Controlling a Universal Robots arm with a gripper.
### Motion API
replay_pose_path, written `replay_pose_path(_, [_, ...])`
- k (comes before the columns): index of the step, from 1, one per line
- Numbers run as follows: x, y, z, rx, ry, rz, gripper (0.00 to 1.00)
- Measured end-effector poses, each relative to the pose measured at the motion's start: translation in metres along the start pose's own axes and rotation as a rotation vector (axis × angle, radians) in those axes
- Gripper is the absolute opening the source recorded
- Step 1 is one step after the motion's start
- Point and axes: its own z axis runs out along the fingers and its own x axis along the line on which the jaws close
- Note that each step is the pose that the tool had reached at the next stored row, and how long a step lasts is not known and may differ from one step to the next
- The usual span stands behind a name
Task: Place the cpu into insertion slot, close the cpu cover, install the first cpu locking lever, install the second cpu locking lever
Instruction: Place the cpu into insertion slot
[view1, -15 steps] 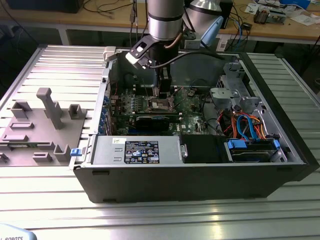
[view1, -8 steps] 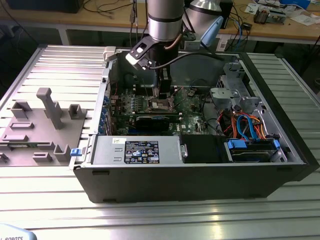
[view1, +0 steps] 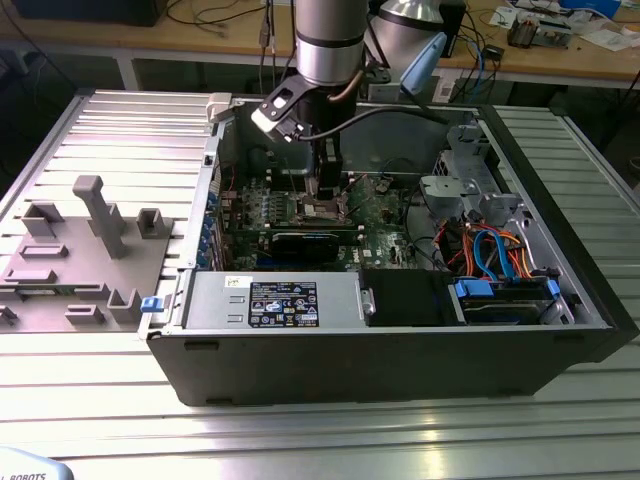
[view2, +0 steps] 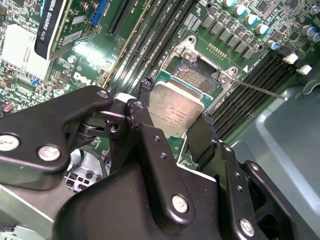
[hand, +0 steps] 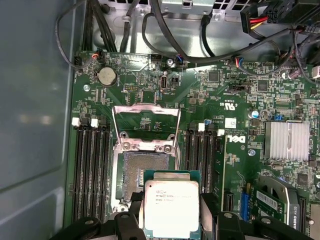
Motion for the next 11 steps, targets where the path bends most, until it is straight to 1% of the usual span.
replay_pose_path(11, [0.0001,-0.0001,0.0034,0.0001,0.0000,0.000,0.54])
